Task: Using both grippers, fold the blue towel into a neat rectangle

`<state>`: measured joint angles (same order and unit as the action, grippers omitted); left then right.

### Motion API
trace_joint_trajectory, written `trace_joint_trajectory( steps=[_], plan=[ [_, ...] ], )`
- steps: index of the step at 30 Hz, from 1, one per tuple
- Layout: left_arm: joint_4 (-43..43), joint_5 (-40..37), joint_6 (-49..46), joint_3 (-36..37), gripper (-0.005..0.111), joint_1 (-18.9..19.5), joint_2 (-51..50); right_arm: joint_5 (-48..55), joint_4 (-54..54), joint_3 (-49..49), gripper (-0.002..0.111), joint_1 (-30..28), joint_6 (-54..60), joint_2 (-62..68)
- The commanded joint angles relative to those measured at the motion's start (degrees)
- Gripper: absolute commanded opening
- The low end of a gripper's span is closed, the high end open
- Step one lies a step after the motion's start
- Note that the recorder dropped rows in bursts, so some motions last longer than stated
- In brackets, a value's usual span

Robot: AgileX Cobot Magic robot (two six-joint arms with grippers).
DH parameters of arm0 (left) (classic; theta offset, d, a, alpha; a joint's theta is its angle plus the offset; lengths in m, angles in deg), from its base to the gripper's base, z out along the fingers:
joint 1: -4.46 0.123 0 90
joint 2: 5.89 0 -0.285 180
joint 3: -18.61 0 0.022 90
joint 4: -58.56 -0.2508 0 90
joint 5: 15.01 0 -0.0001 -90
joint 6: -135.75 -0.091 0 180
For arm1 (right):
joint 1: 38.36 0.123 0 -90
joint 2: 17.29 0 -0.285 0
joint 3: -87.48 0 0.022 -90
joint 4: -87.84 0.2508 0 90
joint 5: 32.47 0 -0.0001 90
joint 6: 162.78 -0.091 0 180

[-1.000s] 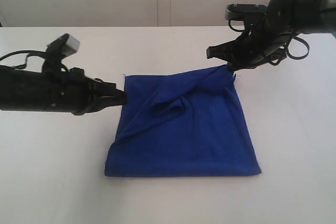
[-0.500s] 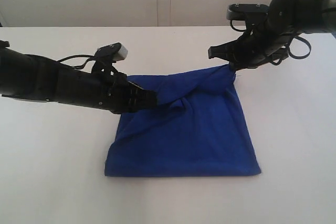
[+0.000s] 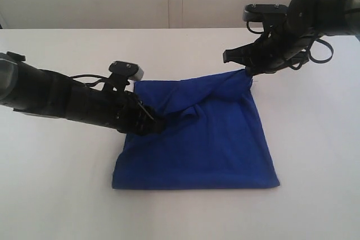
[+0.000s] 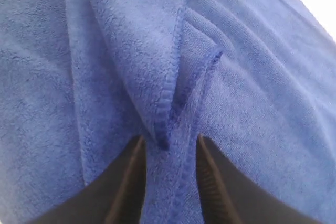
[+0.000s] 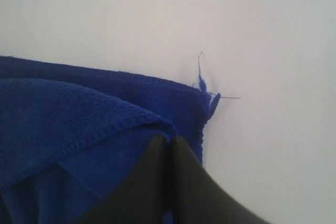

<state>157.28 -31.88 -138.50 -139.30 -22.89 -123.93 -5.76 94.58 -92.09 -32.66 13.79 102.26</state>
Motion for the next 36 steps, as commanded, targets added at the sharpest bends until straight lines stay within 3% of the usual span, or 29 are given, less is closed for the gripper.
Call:
trace_joint_trajectory(
  steps=[1, 13, 16, 21, 28, 33, 36],
  plan=[
    [1.23, -1.20, -1.99, -0.69, 0.039, -0.44, -0.09, -0.23, -0.56, 0.20, 0.000, -0.51, 0.27, -0.29],
    [1.23, -2.13, -1.96, -5.43, 0.037, -0.44, -4.67, 0.24, -0.56, 0.20, 0.000, -0.51, 0.27, -0.29],
    [1.23, -2.13, -1.96, -5.52, 0.027, -0.44, -4.74, 0.24, -0.56, 0.20, 0.000, -0.51, 0.27, -0.29],
    [1.23, -1.63, -3.76, -5.52, 0.000, -0.24, -4.74, 1.33, -0.56, 0.20, 0.000, -0.51, 0.27, -0.29],
    [1.01, -2.21, -3.52, -5.52, 0.000, -0.10, 0.49, 5.27, -1.29, 0.20, 0.000, -0.51, 1.14, -2.53],
    [-13.85, -2.34, 5.95, -5.52, 0.000, -0.10, 8.86, 9.62, -5.87, 0.20, 0.000, -0.51, 4.94, -8.36],
    [-27.82, -5.45, 17.03, -5.52, 0.000, -0.10, 14.41, 14.28, -8.75, 0.20, 0.000, -0.51, 5.07, -12.75]
  ],
)
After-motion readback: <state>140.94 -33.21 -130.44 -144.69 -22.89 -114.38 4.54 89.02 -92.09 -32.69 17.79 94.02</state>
